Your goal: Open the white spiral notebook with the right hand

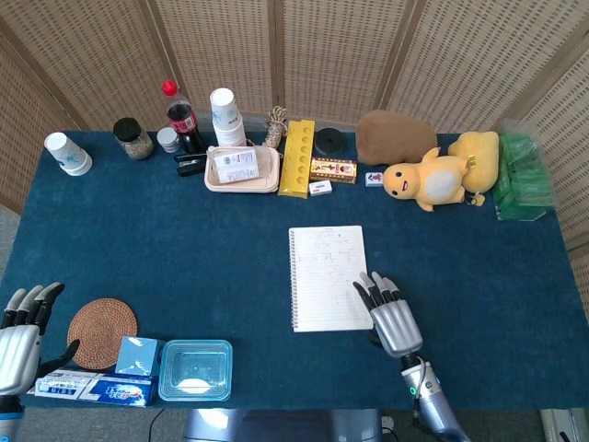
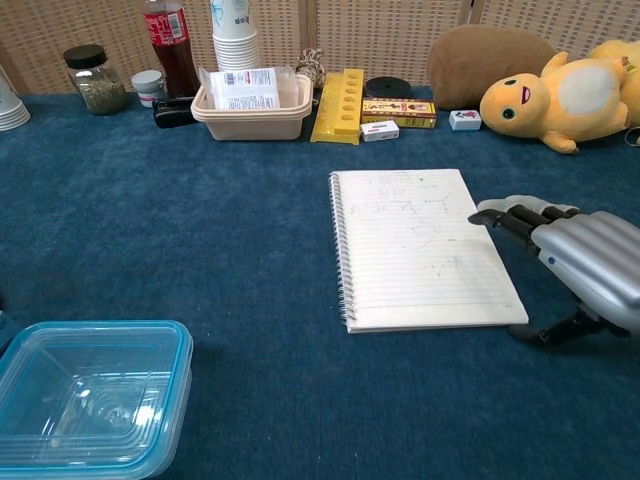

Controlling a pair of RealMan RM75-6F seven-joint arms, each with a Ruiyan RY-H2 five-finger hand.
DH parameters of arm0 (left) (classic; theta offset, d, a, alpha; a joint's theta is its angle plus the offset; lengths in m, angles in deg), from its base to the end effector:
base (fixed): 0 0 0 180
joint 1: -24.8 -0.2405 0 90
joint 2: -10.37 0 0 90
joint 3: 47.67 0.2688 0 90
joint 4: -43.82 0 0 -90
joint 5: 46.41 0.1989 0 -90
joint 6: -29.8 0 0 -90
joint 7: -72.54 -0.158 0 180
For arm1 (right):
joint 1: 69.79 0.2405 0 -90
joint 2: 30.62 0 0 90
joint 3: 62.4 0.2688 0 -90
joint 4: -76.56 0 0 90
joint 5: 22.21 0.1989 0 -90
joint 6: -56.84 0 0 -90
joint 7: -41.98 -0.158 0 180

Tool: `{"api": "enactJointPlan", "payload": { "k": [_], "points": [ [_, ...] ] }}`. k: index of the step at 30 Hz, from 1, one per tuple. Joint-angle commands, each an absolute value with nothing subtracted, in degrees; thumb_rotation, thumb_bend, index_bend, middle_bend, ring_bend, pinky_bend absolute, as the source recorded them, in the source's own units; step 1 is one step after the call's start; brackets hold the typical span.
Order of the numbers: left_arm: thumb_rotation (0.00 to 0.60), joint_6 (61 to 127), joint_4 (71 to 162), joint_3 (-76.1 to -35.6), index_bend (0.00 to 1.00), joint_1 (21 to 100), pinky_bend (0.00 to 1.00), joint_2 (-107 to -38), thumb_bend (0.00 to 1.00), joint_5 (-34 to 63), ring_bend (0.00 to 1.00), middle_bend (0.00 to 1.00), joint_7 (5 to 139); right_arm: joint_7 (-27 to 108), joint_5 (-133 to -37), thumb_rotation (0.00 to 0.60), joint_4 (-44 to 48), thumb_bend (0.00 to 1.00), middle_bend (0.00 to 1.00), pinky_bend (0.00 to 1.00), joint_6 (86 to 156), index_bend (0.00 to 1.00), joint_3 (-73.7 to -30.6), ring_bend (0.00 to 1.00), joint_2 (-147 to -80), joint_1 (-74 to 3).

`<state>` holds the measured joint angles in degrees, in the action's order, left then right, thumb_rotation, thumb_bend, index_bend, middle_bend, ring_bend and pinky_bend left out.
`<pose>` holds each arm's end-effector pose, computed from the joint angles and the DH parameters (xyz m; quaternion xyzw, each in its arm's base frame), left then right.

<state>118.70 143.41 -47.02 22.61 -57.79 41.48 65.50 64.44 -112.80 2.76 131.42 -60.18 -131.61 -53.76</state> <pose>-0.3044 0.1441 0.1427 -0.5654 -0.4371 -0.3808 0.5867 -0.2297 -0.2337 -0.0448 0.7177 -0.3151 0.3863 0.4861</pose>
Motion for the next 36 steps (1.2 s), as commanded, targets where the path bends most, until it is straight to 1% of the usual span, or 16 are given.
{"api": "enactJointPlan", "payload": {
  "k": [1,9,13,19,29,36],
  "points": [
    [0.600,118.81,143.34,-47.04,0.15,22.56,0.00,-57.82,0.24,41.46,0.08,0.14,65.59,64.07,-113.06,0.600,3.08,0.17,0.10,0.17,131.76,0.09,-60.19,0.05,-131.77,-53.56],
    [0.600,118.86,143.02,-46.93,0.15,22.51,0.00,-58.04,0.24,41.44,0.08,0.14,66.02,61.24,-114.17,0.600,5.40,0.17,0.11,0.17,133.29,0.09,-59.93,0.05,-133.07,-52.83],
    [0.600,119.16,142.88,-46.91,0.15,22.36,0.00,-58.14,0.24,41.46,0.08,0.14,66.31,57.77,-115.16,0.600,8.04,0.18,0.11,0.17,135.32,0.09,-59.54,0.07,-134.70,-52.54],
    [0.600,119.58,142.87,-46.84,0.15,22.16,0.00,-58.06,0.24,41.63,0.08,0.14,66.54,51.68,-117.15,0.600,12.96,0.18,0.12,0.17,140.30,0.09,-58.18,0.09,-137.71,-51.96],
    [0.600,120.33,142.81,-46.55,0.15,21.65,0.00,-58.14,0.24,41.98,0.08,0.14,67.13,40.40,-117.54,0.600,23.77,0.18,0.12,0.17,149.36,0.09,-54.33,0.10,-145.45,-51.09],
    [0.600,120.75,142.92,-46.37,0.15,21.40,0.00,-58.21,0.24,42.41,0.08,0.14,67.40,36.68,-115.66,0.600,25.81,0.18,0.12,0.17,148.82,0.09,-52.30,0.10,-148.33,-49.31]
  ]
}}
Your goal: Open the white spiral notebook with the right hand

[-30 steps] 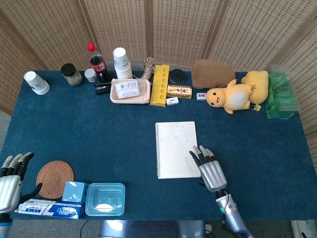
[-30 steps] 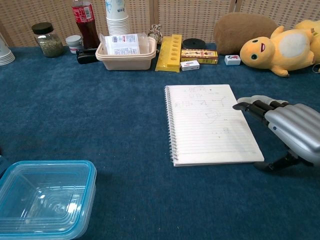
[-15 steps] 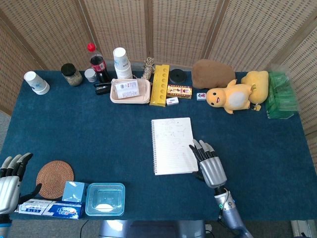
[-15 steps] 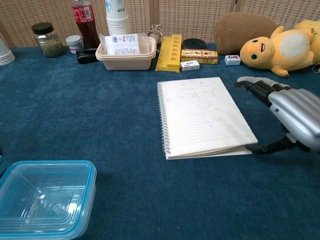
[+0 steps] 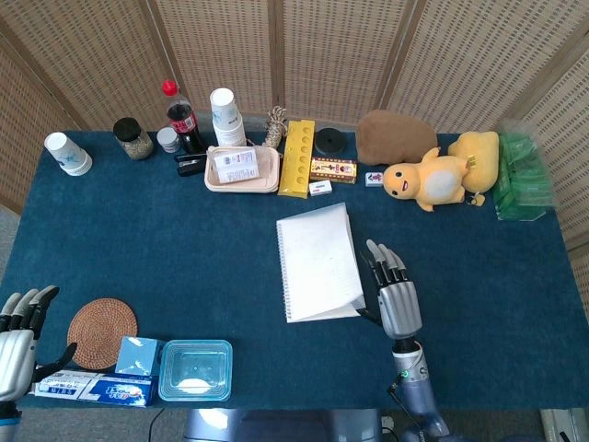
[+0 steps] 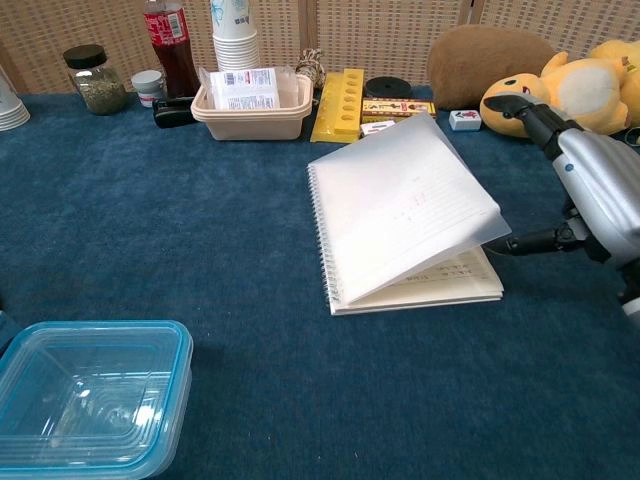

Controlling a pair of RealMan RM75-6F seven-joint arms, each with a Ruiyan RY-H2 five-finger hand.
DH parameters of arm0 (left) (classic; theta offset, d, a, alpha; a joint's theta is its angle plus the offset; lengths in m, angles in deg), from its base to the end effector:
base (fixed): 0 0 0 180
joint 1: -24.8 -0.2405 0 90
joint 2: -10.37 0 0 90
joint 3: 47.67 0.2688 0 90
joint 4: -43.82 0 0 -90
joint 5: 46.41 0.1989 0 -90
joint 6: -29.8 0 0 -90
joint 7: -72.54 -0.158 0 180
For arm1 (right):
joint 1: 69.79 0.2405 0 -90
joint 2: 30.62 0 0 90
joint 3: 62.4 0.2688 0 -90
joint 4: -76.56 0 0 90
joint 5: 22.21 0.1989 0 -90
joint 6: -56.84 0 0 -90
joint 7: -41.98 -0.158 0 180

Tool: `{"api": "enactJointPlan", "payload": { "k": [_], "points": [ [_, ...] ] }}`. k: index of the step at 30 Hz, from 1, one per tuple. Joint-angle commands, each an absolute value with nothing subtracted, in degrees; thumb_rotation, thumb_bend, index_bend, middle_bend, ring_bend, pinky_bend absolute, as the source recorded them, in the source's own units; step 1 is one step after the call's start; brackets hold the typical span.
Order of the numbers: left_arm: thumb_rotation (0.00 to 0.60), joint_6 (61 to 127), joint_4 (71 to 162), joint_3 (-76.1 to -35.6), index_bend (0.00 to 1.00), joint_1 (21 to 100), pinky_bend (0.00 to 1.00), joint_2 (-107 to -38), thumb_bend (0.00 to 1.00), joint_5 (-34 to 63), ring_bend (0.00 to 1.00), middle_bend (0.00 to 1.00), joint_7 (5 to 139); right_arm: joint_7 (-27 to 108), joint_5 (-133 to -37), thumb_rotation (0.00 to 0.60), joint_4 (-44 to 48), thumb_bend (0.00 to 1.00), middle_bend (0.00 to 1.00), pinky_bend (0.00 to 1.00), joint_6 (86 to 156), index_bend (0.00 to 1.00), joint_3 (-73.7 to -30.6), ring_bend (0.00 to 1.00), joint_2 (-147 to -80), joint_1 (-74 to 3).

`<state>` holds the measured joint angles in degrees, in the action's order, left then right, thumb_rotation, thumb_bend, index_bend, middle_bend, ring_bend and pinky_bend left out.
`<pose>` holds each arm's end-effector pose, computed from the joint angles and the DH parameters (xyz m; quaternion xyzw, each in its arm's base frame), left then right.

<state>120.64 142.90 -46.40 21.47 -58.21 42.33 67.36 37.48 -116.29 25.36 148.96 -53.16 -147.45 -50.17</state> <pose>-0.3053 0.1361 0.1442 -0.5527 -0.4420 -0.3931 0.5871 -0.2042 -0.2647 -0.0476 0.5531 -0.3344 0.5935 0.4796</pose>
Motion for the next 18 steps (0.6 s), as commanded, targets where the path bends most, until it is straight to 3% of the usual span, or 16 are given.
{"api": "enactJointPlan", "payload": {
  "k": [1,9,18],
  "points": [
    [0.600,120.90,142.93,-46.35,0.15,21.33,0.00,-58.19,0.24,42.48,0.08,0.14,67.44,36.47,-115.50,0.600,25.70,0.17,0.12,0.17,148.82,0.09,-51.98,0.10,-148.55,-48.96],
    [0.600,121.59,142.97,-46.18,0.15,20.88,0.00,-57.97,0.24,42.85,0.08,0.14,67.83,37.79,-114.62,0.600,16.73,0.16,0.12,0.17,146.31,0.09,-50.35,0.10,-146.69,-46.20],
    [0.600,121.96,142.41,-46.04,0.15,20.57,0.00,-58.22,0.24,43.19,0.08,0.14,68.71,42.27,-112.01,0.600,0.12,0.16,0.11,0.17,140.51,0.09,-49.44,0.10,-142.56,-44.12]
  ]
}}
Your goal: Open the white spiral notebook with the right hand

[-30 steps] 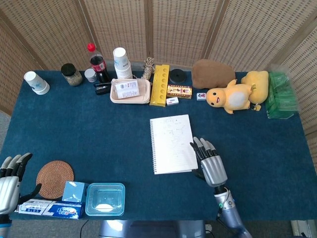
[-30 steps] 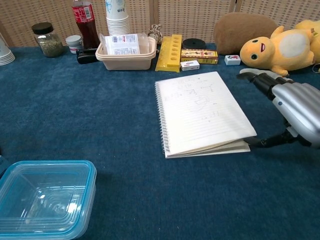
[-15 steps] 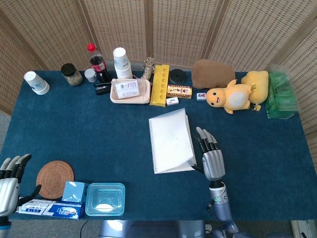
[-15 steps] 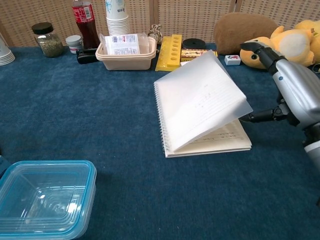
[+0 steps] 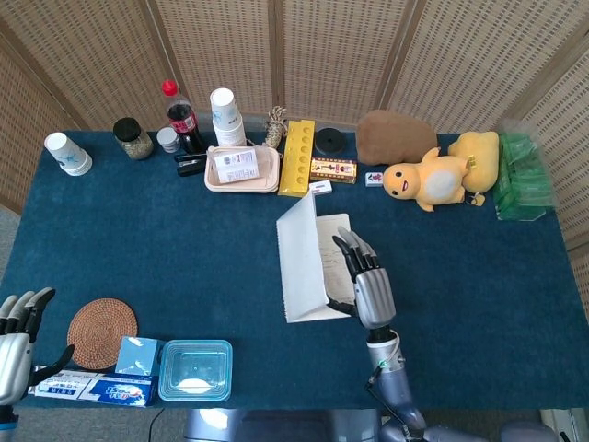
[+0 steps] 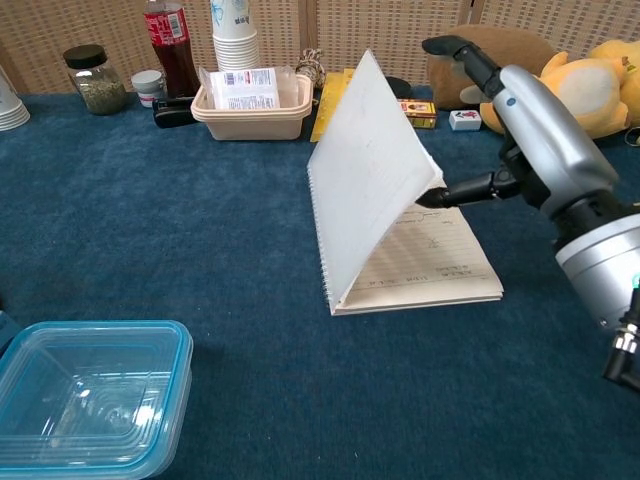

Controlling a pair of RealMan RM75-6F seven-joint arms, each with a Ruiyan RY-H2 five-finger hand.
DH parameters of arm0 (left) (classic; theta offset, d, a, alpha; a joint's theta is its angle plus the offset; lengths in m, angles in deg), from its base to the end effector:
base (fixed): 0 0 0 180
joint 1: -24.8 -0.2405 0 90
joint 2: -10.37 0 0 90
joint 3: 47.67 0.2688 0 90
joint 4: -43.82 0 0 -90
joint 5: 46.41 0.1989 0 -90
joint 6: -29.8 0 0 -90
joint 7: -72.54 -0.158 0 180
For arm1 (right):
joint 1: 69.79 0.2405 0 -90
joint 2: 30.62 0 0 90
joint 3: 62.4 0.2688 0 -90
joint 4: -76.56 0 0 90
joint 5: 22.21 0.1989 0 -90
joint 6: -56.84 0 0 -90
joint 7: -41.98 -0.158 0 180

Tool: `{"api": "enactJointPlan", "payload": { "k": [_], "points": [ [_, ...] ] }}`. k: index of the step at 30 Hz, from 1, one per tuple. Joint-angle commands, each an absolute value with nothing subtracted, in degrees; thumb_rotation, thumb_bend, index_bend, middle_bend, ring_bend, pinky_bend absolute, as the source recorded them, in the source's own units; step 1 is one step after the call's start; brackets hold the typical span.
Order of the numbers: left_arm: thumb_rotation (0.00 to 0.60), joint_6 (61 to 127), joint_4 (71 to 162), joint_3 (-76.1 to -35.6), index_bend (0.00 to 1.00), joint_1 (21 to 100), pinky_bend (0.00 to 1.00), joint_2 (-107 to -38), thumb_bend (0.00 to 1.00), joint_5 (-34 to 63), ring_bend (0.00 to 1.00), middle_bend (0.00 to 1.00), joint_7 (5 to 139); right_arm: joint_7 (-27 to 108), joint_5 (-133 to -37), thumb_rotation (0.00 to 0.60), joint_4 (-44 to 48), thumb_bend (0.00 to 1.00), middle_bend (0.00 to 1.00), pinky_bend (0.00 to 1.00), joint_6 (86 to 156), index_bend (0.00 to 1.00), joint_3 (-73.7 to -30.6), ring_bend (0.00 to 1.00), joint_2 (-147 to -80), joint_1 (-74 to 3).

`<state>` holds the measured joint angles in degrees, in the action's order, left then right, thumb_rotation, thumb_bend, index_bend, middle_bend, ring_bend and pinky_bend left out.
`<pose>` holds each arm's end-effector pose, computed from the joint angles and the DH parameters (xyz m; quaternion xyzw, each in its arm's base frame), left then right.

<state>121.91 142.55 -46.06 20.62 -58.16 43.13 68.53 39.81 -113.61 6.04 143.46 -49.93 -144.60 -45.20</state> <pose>-0.3059 0.1305 0.1468 -0.5464 -0.4424 -0.4002 0.5879 -0.1375 -0.2791 -0.0406 0.5174 -0.4020 0.6476 0.3890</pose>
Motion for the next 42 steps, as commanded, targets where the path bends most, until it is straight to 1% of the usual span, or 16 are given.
{"api": "enactJointPlan", "payload": {
  "k": [1,15,20,25,30,34,42],
  "points": [
    [0.600,121.98,142.31,-46.03,0.15,20.56,0.00,-58.28,0.24,43.23,0.08,0.14,68.82,42.93,-111.72,0.600,-1.24,0.16,0.11,0.17,139.91,0.09,-49.42,0.10,-142.27,-43.94],
    [0.600,122.87,139.98,-45.68,0.15,19.72,0.00,-58.60,0.24,43.51,0.08,0.14,72.04,52.19,-107.01,0.600,-14.28,0.16,0.10,0.18,131.84,0.07,-50.58,0.09,-142.94,-41.08],
    [0.600,123.50,138.81,-45.47,0.15,19.09,0.00,-58.61,0.24,43.50,0.08,0.14,73.62,55.32,-104.21,0.600,-17.35,0.15,0.09,0.19,128.50,0.07,-51.32,0.09,-143.68,-40.13],
    [0.600,123.92,137.98,-45.32,0.15,18.53,0.00,-58.58,0.24,43.30,0.08,0.14,74.57,56.95,-102.38,0.600,-18.10,0.16,0.09,0.20,126.57,0.06,-51.62,0.09,-144.78,-39.38],
    [0.600,124.23,137.73,-45.37,0.15,18.23,0.00,-58.38,0.24,43.22,0.08,0.14,74.86,57.51,-101.92,0.600,-18.15,0.16,0.09,0.20,126.73,0.06,-51.17,0.09,-144.44,-39.36],
    [0.600,124.01,137.85,-45.43,0.15,18.30,0.00,-58.13,0.24,43.19,0.08,0.14,74.48,57.52,-101.69,0.600,-18.93,0.16,0.09,0.20,127.67,0.06,-50.77,0.09,-142.71,-40.05],
    [0.600,122.43,139.04,-45.39,0.16,19.05,0.00,-57.84,0.23,43.19,0.08,0.14,72.06,56.44,-102.81,0.600,-19.75,0.16,0.09,0.20,131.30,0.06,-51.70,0.09,-136.46,-43.13]
  ]
}}
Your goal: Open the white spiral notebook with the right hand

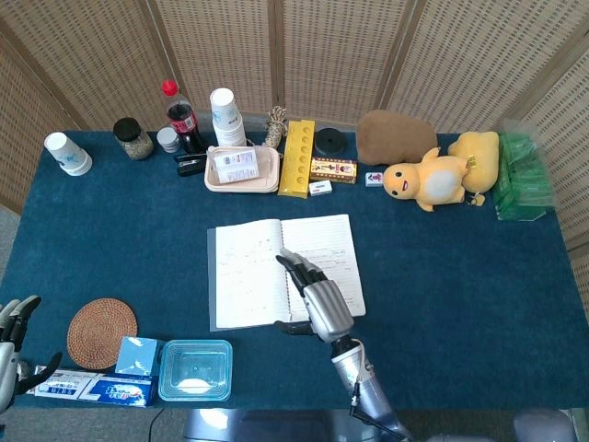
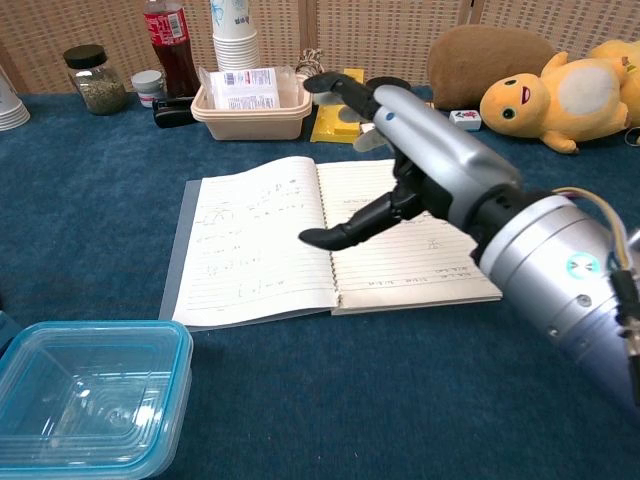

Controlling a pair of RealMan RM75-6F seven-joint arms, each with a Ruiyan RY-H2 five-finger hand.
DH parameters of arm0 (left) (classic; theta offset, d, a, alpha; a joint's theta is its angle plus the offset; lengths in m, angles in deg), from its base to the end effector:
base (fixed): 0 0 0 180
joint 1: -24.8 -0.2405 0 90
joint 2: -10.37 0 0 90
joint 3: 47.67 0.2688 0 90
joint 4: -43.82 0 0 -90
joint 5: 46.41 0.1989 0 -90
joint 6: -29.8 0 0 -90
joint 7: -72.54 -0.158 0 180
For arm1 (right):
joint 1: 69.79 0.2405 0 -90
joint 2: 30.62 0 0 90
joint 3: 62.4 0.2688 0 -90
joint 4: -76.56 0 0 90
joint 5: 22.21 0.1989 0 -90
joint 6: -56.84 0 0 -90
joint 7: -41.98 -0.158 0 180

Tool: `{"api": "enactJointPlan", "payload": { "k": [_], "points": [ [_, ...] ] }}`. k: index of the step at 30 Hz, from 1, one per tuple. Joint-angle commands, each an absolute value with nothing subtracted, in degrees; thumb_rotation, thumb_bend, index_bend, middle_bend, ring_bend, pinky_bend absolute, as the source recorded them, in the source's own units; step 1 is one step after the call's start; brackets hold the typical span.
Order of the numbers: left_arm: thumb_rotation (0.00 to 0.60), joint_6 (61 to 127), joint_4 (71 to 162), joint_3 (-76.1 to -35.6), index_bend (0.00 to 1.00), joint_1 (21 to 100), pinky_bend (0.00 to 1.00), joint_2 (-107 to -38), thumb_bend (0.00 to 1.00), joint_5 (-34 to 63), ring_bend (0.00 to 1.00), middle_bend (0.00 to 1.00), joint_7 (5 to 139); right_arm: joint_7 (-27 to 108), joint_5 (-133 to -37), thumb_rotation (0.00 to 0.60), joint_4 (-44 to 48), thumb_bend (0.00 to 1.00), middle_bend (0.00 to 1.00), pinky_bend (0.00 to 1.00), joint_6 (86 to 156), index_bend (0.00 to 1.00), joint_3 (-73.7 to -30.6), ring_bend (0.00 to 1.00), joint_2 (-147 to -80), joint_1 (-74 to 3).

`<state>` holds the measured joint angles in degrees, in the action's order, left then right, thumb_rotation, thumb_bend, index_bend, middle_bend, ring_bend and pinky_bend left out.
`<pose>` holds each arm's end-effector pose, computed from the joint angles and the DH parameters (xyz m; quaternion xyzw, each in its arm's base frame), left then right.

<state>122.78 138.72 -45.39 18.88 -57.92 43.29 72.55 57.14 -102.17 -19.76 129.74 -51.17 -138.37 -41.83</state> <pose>-0.3218 0.1175 0.1519 -0.5402 -0.4483 -0.3930 0.5939 -0.0771 -0.2605 -0.0441 0.5907 -0.4787 0.5722 0.3074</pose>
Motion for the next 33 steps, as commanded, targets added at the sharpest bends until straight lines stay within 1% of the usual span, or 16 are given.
{"api": "enactJointPlan", "payload": {
  "k": [1,13,17,33],
  "points": [
    [0.600,122.26,139.21,-45.40,0.16,19.12,0.00,-57.82,0.23,43.13,0.08,0.14,71.76,56.09,-103.10,0.600,-19.51,0.16,0.09,0.20,131.81,0.06,-51.90,0.09,-135.70,-43.55],
    [0.600,120.37,141.48,-45.48,0.16,20.07,0.00,-57.71,0.24,42.81,0.08,0.14,68.15,53.74,-108.06,0.600,-13.30,0.16,0.09,0.20,141.84,0.06,-54.72,0.09,-125.37,-50.60],
    [0.600,119.70,142.33,-45.59,0.16,20.58,0.00,-57.88,0.23,42.88,0.08,0.14,66.96,53.09,-109.59,0.600,-12.19,0.16,0.09,0.20,143.90,0.06,-55.70,0.08,-122.91,-52.24],
    [0.600,118.63,143.10,-45.61,0.16,21.36,0.00,-58.39,0.23,42.74,0.08,0.14,65.59,55.15,-111.73,0.600,-9.23,0.16,0.09,0.19,145.75,0.07,-56.83,0.08,-119.69,-54.59]
  ]
}}
